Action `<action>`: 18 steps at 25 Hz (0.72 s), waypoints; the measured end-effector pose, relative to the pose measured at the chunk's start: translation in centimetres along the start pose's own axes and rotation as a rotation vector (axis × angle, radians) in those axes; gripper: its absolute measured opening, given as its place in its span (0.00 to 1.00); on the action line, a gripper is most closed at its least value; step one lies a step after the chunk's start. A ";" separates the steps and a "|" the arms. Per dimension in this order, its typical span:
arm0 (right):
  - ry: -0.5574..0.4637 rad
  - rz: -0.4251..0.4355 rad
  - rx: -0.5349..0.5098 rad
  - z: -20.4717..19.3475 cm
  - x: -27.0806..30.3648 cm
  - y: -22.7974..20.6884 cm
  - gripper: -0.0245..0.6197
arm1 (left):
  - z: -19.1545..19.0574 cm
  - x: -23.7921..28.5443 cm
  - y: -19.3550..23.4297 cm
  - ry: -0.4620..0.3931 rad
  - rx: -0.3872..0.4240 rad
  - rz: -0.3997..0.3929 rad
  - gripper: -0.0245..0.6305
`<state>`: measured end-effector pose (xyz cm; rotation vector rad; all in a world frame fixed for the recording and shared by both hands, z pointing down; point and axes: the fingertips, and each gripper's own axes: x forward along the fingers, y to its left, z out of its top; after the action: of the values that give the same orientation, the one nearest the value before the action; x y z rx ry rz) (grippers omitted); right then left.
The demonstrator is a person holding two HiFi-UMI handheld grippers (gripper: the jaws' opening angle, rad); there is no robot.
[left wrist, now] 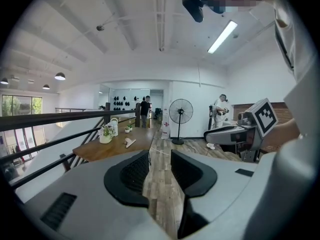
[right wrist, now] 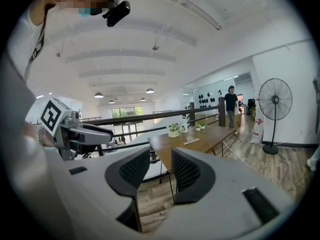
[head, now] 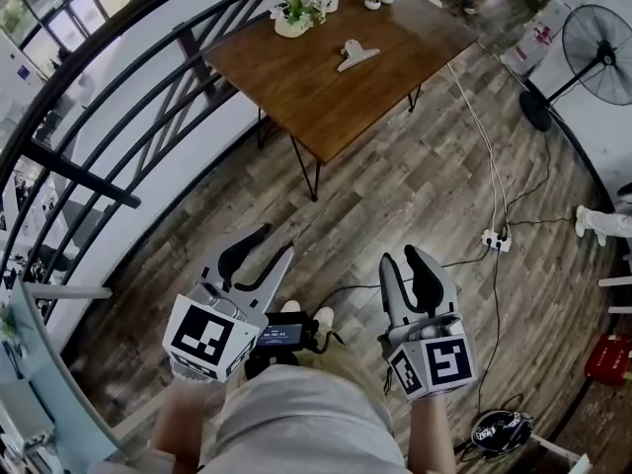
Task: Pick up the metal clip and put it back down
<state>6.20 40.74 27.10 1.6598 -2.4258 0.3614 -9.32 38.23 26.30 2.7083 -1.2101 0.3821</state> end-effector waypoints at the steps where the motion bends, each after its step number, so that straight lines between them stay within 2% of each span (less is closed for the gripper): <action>1: 0.000 0.003 -0.002 0.0 -0.1 -0.2 0.26 | 0.1 0.0 -0.1 -0.004 -0.001 0.005 0.26; 6: -0.005 0.014 -0.007 -0.2 -0.6 -0.9 0.26 | -0.2 0.2 -0.8 -0.011 -0.016 0.017 0.26; 18: -0.040 0.021 -0.024 0.0 -2.9 -3.7 0.26 | 1.4 1.4 -4.6 -0.045 0.035 0.000 0.26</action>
<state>10.65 42.00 26.61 1.6485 -2.4682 0.3037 -4.79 39.93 25.22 2.7603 -1.2267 0.3470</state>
